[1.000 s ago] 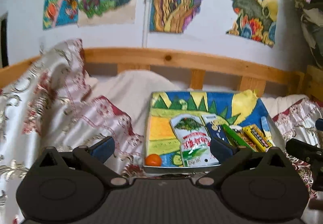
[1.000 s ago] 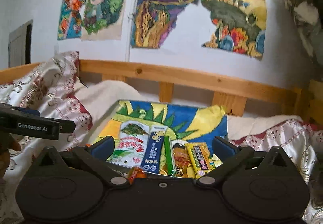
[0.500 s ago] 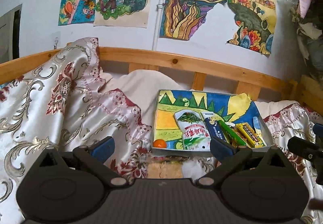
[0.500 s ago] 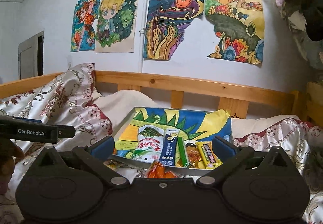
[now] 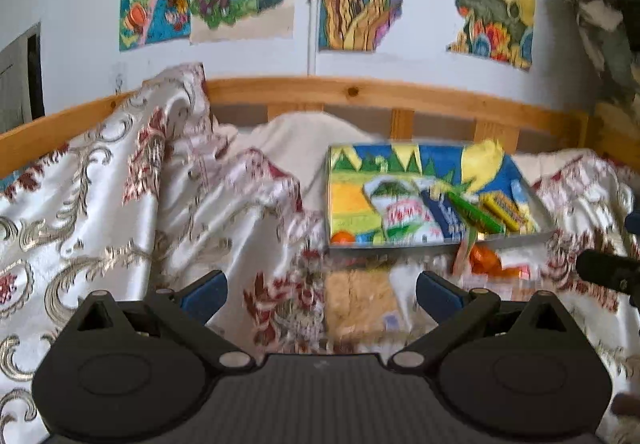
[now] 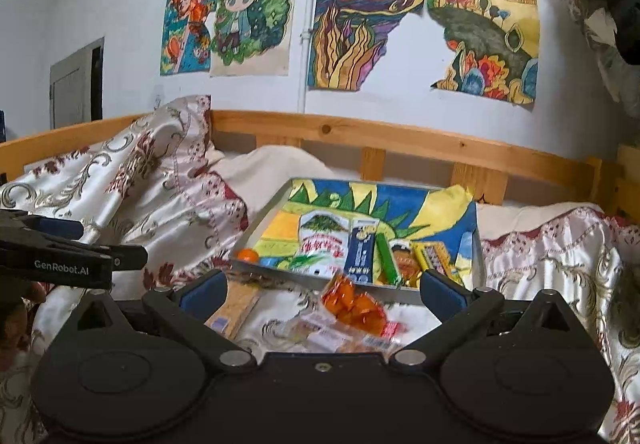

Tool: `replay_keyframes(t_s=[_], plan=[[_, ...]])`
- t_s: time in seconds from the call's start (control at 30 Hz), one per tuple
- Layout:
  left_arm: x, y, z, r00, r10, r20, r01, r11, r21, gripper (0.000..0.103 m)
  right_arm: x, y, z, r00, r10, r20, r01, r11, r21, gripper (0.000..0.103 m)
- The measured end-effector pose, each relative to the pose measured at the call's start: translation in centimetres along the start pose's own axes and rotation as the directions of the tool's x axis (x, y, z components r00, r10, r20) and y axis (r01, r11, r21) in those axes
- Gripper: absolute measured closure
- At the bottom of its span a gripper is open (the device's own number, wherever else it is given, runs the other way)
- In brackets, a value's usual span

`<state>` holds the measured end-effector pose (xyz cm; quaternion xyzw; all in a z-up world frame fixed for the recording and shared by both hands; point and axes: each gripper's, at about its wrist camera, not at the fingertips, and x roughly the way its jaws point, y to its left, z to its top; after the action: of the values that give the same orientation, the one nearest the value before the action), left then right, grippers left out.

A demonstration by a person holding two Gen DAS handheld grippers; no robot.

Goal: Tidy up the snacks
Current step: 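Open both tools and pull them back from the tray, then move the left tool toward the puffed-rice bar while the right tool approaches the clear bread pack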

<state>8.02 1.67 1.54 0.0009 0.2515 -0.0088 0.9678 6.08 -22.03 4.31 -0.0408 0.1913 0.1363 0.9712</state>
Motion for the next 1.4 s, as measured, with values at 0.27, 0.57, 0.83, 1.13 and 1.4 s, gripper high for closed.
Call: replay_keyframes(t_s=[0.27,0.57,0.83,1.13,1.4], plan=[[0.5,-0.6,-1.1,0.998,-0.022,-0.058,0.023,1.0,0.019,0.001,0.3,1.0,-1.6,0.998,0.001,-0.057,-0.002,1.0,-0.009,0.001],[1.9,-0.5,-2.2,0.989,-0.045,-0.141,0.043,0.999,-0.014,0.001,1.1,0.5,-2.7,0.993,-0.018,-0.115,0.021,0.999,0.025,0.001],[2.8,-0.1,-2.7,0.98,-0.048,-0.191,0.041,0.998,-0.039,0.001,1.6,0.4,-3.9,0.985,-0.043,-0.168,0.05,0.998,0.038,0.001],[3.2,0.0,-2.9,0.976,-0.048,-0.213,0.041,0.998,-0.037,0.001,1.8,0.2,-4.8,0.976,-0.064,-0.206,0.078,0.995,0.061,0.001],[3.6,-0.2,-3.1,0.969,-0.053,-0.241,0.046,0.998,-0.032,0.001,2.1,0.3,-5.6,0.969,-0.065,-0.24,0.083,0.994,0.067,0.001]])
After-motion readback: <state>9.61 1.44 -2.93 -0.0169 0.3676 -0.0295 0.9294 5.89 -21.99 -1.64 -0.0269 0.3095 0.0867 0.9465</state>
